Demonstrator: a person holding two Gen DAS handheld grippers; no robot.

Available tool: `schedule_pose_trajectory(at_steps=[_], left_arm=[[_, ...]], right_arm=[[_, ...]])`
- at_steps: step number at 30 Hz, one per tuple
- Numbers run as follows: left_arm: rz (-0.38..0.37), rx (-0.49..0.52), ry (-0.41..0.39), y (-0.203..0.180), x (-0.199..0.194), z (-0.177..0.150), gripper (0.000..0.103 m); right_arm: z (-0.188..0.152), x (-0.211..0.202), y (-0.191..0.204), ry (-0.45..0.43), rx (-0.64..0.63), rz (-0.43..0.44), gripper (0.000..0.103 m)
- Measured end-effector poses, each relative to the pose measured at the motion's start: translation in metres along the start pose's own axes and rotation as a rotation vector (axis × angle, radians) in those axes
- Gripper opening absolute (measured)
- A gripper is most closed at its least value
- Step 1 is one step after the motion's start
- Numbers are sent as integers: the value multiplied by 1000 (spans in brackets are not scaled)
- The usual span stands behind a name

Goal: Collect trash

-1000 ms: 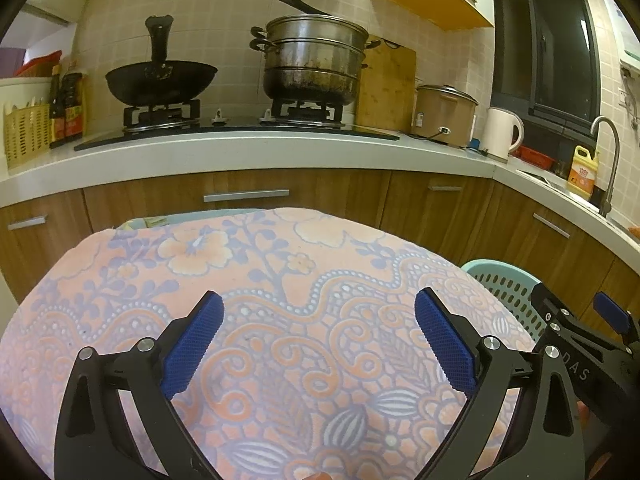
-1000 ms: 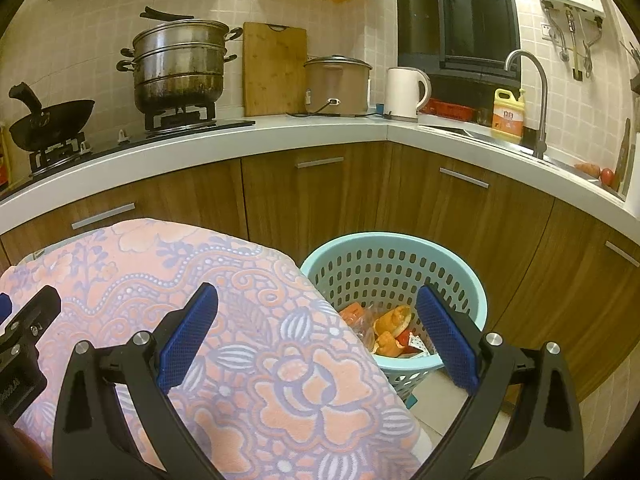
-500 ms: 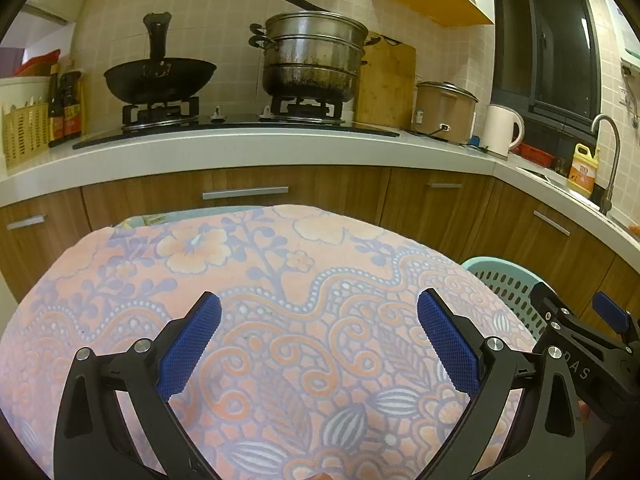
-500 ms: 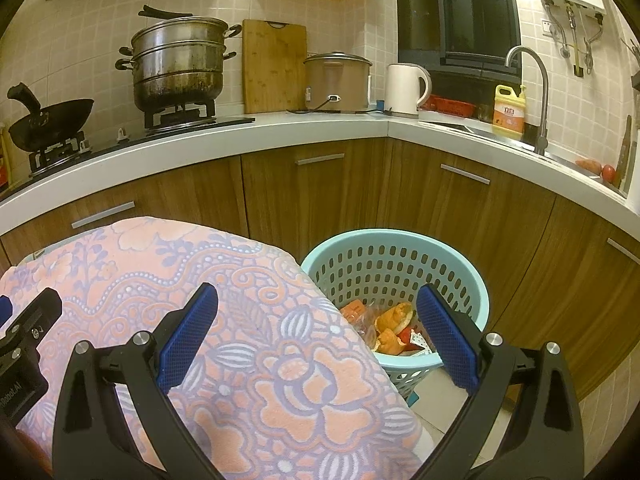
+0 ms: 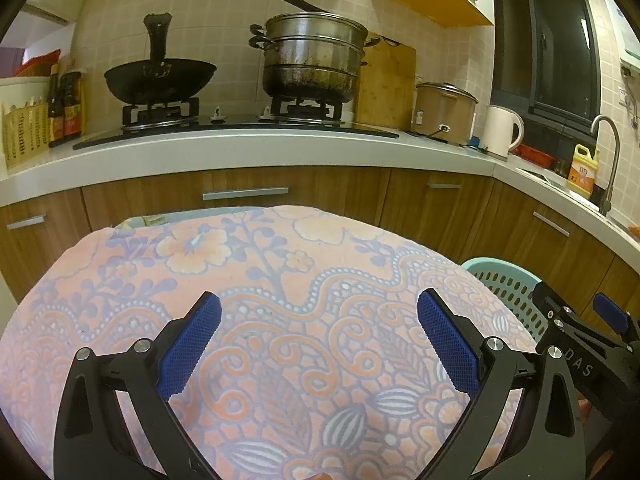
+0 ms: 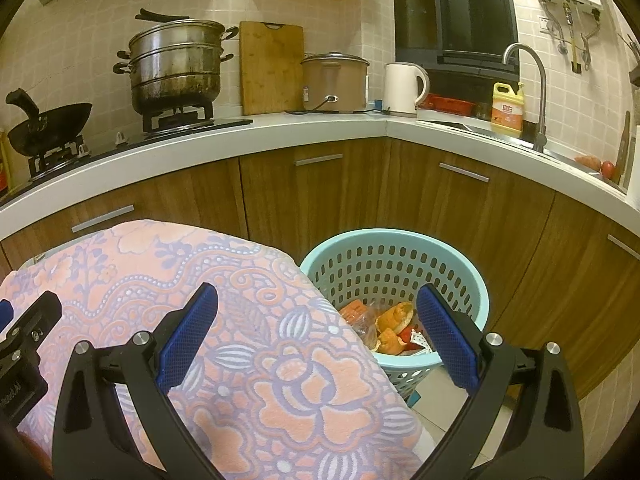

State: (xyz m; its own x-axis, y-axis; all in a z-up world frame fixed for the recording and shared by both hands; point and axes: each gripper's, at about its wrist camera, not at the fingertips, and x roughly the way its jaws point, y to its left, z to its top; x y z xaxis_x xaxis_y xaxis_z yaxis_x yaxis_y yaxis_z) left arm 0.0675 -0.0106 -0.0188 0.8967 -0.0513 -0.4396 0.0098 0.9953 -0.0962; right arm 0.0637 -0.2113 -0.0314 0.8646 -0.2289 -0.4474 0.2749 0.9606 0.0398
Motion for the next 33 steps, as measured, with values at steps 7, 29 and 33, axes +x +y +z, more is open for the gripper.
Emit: schedule_pose_trajectory(at_steps=[7,29,33], left_arm=[[-8,9,-21,-3,-5,0,95],[-7,17,-23,-6,-6,0,95],[-7,17,-23,-6,-6,0,95]], right_arm=[[0,-1,-5,-3,15,-6,95],[1,-2,-4,-4,8,-10,95],[1,-2,-3,-4,8,-10,95]])
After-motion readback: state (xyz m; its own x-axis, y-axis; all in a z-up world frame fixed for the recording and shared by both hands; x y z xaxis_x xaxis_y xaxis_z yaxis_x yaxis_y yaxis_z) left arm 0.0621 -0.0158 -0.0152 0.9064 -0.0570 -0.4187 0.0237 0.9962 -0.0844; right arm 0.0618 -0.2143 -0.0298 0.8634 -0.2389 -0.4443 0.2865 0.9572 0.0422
